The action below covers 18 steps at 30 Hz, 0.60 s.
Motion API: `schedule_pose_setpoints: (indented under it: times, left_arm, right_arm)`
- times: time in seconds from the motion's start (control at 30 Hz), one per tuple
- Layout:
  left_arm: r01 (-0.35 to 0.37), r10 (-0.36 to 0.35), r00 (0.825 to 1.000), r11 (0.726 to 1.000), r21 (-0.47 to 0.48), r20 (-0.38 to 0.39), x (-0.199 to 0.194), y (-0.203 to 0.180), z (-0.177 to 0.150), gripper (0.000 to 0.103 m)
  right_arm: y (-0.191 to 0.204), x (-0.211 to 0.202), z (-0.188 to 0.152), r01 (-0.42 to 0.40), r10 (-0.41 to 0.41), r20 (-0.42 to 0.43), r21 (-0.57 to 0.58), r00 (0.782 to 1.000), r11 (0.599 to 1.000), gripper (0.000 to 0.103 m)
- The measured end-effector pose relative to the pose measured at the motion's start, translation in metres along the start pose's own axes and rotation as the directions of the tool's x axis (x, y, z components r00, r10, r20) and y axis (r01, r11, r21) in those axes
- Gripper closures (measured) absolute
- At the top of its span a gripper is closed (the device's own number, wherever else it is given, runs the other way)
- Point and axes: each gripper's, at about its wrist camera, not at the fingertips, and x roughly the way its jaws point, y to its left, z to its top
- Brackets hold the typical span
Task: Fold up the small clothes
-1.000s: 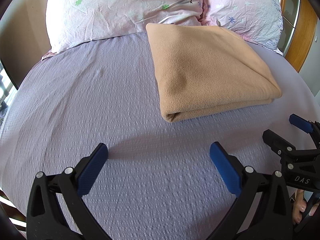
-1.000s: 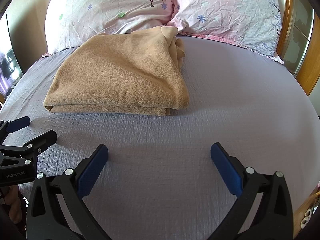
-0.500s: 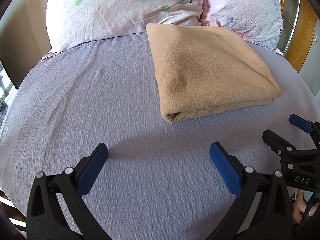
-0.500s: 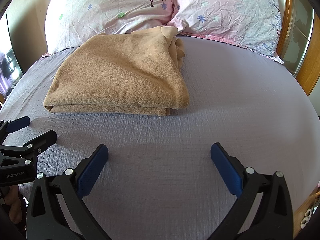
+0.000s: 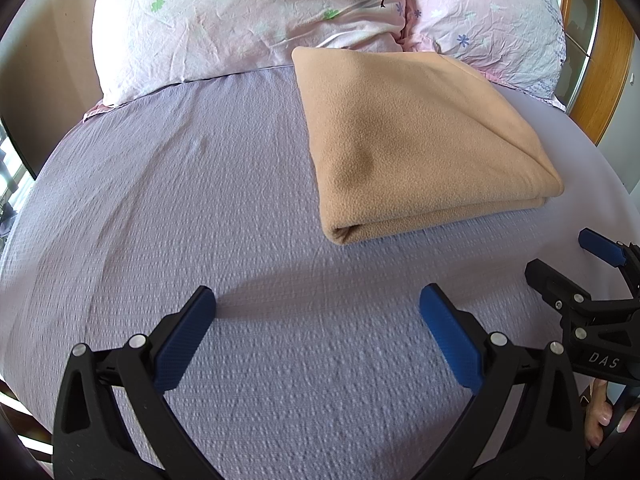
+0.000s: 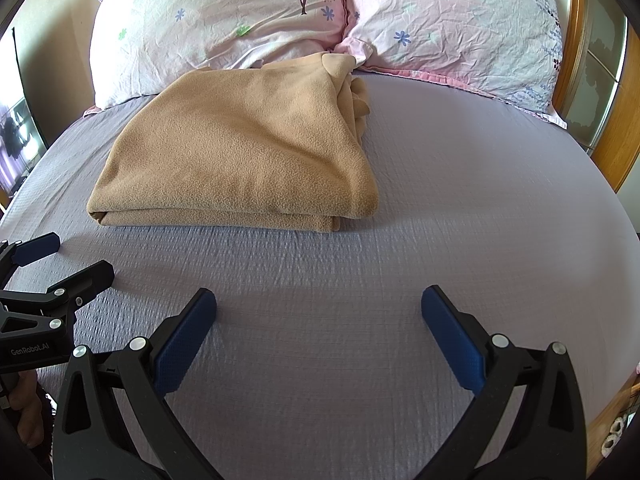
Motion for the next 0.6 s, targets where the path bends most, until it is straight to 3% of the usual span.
schedule_pose_setpoints:
  times: [0.6]
  left_arm:
    - [-0.003, 0.003, 1.000, 1.000, -0.008, 0.000, 0.0004, 0.0000, 0.0033, 0.002]
  right_arm:
    - [-0.0002, 0.0003, 0.0001, -0.001, 0.001, 0.001, -0.001, 1.000, 1.000, 0.001]
